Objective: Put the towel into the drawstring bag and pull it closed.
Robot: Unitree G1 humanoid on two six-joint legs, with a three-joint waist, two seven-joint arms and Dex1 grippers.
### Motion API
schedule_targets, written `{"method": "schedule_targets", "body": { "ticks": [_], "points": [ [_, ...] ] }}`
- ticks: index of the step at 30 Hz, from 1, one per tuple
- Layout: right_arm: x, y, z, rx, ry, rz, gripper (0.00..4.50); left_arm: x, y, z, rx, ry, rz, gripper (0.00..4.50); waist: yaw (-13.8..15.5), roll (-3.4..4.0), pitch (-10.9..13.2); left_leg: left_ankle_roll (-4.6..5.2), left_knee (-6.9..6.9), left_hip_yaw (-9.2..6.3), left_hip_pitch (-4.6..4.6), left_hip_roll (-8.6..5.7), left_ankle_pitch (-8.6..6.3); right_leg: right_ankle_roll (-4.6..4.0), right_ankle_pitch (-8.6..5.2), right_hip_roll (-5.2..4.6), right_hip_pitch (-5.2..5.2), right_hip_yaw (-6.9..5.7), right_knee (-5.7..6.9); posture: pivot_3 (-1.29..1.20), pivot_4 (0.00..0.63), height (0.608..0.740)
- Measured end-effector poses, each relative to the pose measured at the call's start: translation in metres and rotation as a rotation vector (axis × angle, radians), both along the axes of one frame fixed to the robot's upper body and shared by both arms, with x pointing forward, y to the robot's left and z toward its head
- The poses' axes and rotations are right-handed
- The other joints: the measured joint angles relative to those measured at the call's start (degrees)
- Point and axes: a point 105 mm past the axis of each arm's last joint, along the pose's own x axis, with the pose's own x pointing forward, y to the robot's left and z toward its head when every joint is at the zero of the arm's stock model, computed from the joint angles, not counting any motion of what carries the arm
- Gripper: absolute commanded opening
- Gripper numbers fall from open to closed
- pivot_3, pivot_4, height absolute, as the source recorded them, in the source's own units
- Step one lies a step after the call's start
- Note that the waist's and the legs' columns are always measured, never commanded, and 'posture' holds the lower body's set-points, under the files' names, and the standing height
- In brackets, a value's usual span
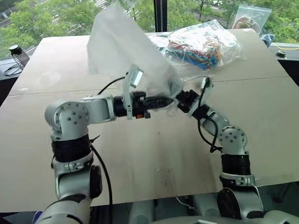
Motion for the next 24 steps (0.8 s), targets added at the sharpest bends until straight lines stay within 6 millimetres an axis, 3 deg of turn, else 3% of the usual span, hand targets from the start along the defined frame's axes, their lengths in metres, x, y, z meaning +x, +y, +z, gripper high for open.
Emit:
{"method": "schedule_targets", "body": {
  "ticks": [6, 10, 12, 16, 21, 24],
  "points": [
    [-0.007, -0.003, -0.005, 0.022, 0.044, 0.038, 0.09, 0.0, -0.004, 0.005, 0.01, -0.03, -0.029, 0.0, 0.1, 0.01, 0.0, 0.0, 0.03, 0.04, 0.01, -0.04, 0.0, 0.01, 0.0, -0.04, 0.02, 0.01, 0.01, 0.0, 0.15, 0.74],
    [-0.004, 0.008, 0.007, 0.032, 0.024, 0.048, 0.09, -0.007, -0.035, 0.02, -0.077, -0.052, -0.127, 0.0, 0.1, 0.01, 0.0, 0.0, 0.03, 0.02, 0.01, -0.03, 0.0, 0.01, 0.0, -0.02, 0.02, 0.0, 0.01, 0.0, 0.15, 0.74],
    [-0.001, 0.01, 0.005, 0.012, 0.011, 0.031, 0.09, -0.008, -0.041, 0.024, -0.089, -0.051, -0.139, 0.0, -0.1, 0.02, 0.0, 0.0, 0.02, 0.04, 0.02, -0.03, 0.0, 0.01, 0.0, 0.0, 0.01, 0.04, 0.01, 0.0, 0.15, 0.74],
    [0.013, 0.016, 0.006, -0.187, -0.137, -0.082, 0.09, -0.003, -0.037, 0.02, -0.111, 0.011, -0.085, 0.0, -0.5, 0.06, 0.0, 0.0, 0.01, 0.09, 0.04, 0.0, 0.0, 0.01, 0.0, 0.05, -0.03, 0.12, 0.05, 0.0, 0.15, 0.74],
    [0.008, 0.023, -0.004, -0.076, -0.036, -0.003, 0.08, -0.004, -0.028, 0.01, -0.091, 0.047, -0.06, 0.0, -0.1, 0.06, 0.0, 0.0, 0.01, 0.12, -0.01, -0.02, 0.0, 0.01, 0.01, -0.04, -0.03, 0.14, 0.0, 0.0, 0.15, 0.74],
    [0.003, 0.013, -0.015, -0.041, 0.051, 0.014, 0.08, -0.003, -0.013, -0.005, -0.06, -0.011, 0.029, 0.0, 0.0, 0.08, 0.0, -0.01, -0.03, 0.11, 0.01, 0.0, 0.01, -0.01, 0.01, -0.05, -0.05, 0.13, 0.01, 0.0, 0.15, 0.74]
  ]
}}
